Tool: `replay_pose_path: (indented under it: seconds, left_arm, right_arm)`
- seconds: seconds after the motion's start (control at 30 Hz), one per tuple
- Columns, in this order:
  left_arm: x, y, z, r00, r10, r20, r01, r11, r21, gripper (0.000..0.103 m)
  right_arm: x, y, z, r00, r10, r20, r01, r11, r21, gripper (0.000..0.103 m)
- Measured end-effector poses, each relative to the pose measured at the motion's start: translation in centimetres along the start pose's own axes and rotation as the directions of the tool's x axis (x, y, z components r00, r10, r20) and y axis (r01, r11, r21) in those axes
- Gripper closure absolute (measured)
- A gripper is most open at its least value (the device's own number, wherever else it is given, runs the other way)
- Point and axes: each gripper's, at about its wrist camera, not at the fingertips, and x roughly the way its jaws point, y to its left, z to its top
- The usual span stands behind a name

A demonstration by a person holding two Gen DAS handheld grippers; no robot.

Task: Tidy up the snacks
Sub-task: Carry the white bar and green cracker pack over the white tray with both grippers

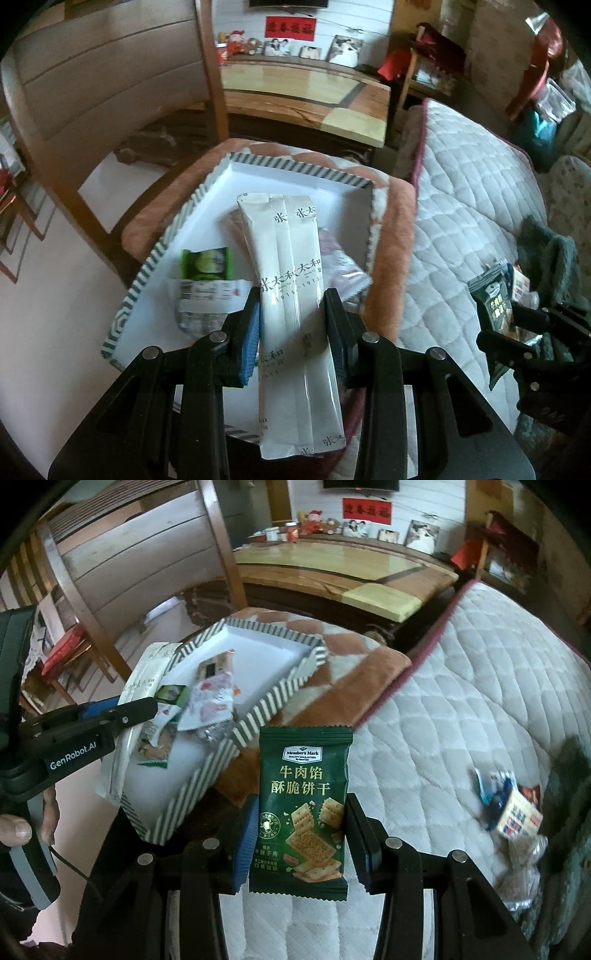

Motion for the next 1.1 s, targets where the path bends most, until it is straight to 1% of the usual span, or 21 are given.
replay_pose_path:
  seconds: [0.27, 0.47, 0.77, 0.87, 1.0, 1.1]
  left_arm:
    - [1.1, 3.6, 0.4, 0.999, 0.035, -0.013, -0.035, 0.998, -0.054, 0.071]
    - [2.2, 5.2, 0.6, 0.998, 0.047, -0.030, -0.049, 0.996, -0.077, 0.071]
    - [3.9, 6.5, 0.6, 0.997, 0.053, -0.055, -0.058, 0.993, -0.100, 0.071]
    - [4.4, 6.8, 0.7, 0.996, 0.056, -0.062, -0.062, 0.993, -0.103, 0.071]
    - [5.3, 7.4, 1.0, 0.996, 0.063, -0.069, -0.070, 0.992, -0.106, 0.071]
    - [6.0, 7.6, 1.2, 0.995, 0.067, -0.075, -0.075, 0.991, -0.110, 0.071]
  right_arm:
    - [2.2, 2.8, 2.3, 0.999, 0.032, -0.024, -0.033, 0.998, -0.061, 0.060]
    - [3.9, 4.4, 4.2, 0.998, 0.050, -0.042, -0.054, 0.994, -0.093, 0.060]
    - [7.8, 7.6, 6.7, 0.992, 0.076, -0.097, -0.091, 0.983, -0.161, 0.060]
    - [9.7, 8.7, 7.3, 0.990, 0.067, -0.121, -0.089, 0.978, -0.187, 0.060]
    - [12.2, 9.3, 8.5, 0.987, 0.065, -0.145, -0.092, 0.977, -0.191, 0.059]
    - [13.2, 9.8, 9.5, 0.986, 0.077, -0.149, -0.105, 0.975, -0.194, 0.059]
